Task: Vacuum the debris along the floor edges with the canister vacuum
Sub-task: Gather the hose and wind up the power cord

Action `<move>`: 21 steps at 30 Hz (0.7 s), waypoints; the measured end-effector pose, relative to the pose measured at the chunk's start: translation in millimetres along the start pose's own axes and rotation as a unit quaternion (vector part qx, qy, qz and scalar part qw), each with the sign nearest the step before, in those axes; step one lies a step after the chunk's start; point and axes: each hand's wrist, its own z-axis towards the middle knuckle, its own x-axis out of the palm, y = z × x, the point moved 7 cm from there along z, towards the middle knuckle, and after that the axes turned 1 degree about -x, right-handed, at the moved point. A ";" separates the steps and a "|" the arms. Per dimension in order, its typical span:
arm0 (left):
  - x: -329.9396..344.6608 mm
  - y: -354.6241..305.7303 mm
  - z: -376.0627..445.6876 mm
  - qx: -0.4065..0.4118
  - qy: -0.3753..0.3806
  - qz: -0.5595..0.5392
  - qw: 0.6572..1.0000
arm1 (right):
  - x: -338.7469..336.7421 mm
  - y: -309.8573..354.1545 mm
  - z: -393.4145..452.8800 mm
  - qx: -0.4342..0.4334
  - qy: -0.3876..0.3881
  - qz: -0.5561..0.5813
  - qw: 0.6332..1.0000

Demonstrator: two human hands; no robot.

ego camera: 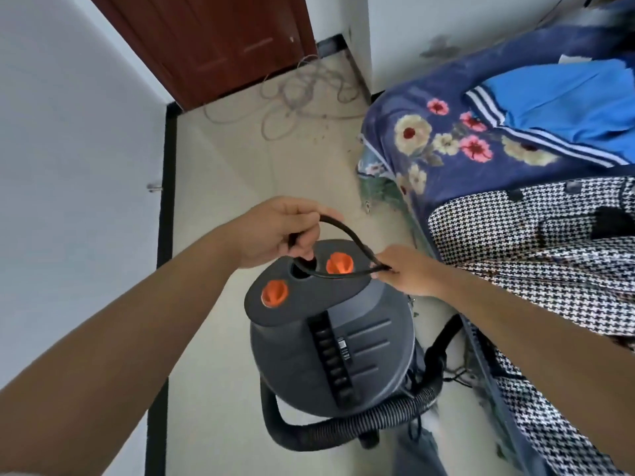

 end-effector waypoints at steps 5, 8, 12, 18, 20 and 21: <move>1.3 69.3 -28.6 -0.042 -0.104 -0.131 0.985 | 23.1 7.1 -59.9 -0.016 0.030 -0.094 0.995; 15.4 139.7 -48.0 -0.195 -0.164 -0.034 0.966 | 32.9 9.1 -95.5 -0.036 0.049 -0.197 0.978; 39.1 205.6 -54.4 -0.266 -0.211 -0.067 0.938 | 40.5 -8.7 -106.6 -0.059 0.037 -0.261 0.963; 35.4 261.1 -50.8 -0.243 -0.307 0.065 0.918 | 37.3 -51.3 -86.4 -0.028 0.046 -0.338 0.940; 35.5 258.9 -52.7 -0.218 -0.321 0.138 0.911 | 54.0 -30.2 -70.6 -0.088 0.051 -0.343 0.934; 35.0 257.2 -53.2 -0.210 -0.330 0.153 0.907 | 65.4 -17.6 -61.8 -0.118 0.053 -0.345 0.930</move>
